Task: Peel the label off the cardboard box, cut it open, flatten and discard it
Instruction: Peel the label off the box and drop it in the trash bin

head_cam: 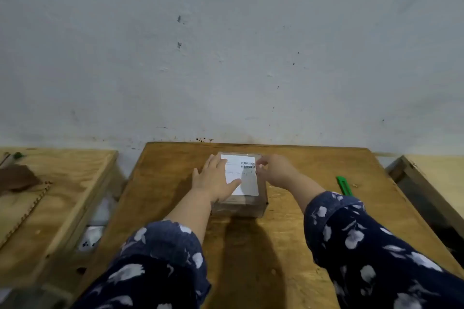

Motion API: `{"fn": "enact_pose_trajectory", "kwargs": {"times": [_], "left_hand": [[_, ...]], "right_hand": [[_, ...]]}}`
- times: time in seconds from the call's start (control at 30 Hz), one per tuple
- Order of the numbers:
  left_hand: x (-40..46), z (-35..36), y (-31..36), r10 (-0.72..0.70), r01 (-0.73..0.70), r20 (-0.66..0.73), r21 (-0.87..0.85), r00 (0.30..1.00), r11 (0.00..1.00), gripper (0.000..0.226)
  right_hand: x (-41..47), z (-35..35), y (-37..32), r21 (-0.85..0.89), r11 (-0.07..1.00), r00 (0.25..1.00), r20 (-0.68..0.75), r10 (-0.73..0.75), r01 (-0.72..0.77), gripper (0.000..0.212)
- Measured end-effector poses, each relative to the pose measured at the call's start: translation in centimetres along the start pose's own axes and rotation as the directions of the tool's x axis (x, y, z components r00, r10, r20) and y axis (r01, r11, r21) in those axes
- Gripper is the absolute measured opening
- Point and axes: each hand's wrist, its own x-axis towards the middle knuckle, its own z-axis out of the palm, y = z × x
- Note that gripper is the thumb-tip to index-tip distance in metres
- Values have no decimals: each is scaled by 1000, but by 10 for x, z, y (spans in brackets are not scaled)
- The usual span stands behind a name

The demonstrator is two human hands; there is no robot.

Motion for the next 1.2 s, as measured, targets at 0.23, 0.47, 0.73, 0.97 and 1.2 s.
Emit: {"fn": "enact_pose_trajectory", "kwargs": {"times": [0.23, 0.47, 0.73, 0.97, 1.2], "left_hand": [[33, 23, -9, 17, -31, 116, 125, 993, 992, 124], [38, 43, -19, 55, -54, -2, 101, 999, 993, 136], [35, 43, -19, 53, -51, -32, 74, 998, 996, 132], [35, 43, -20, 57, -55, -36, 56, 998, 997, 135], [34, 41, -18, 58, -56, -34, 42, 998, 998, 134]], "right_hand": [[28, 26, 4, -39, 998, 995, -87, 42, -46, 26], [45, 28, 0, -34, 997, 988, -145, 58, -63, 31], [56, 29, -6, -43, 990, 964, -236, 120, -134, 17], [59, 29, -11, -1, 973, 945, -239, 222, -229, 17], [65, 32, -15, -114, 945, 933, -237, 272, -305, 24]]}}
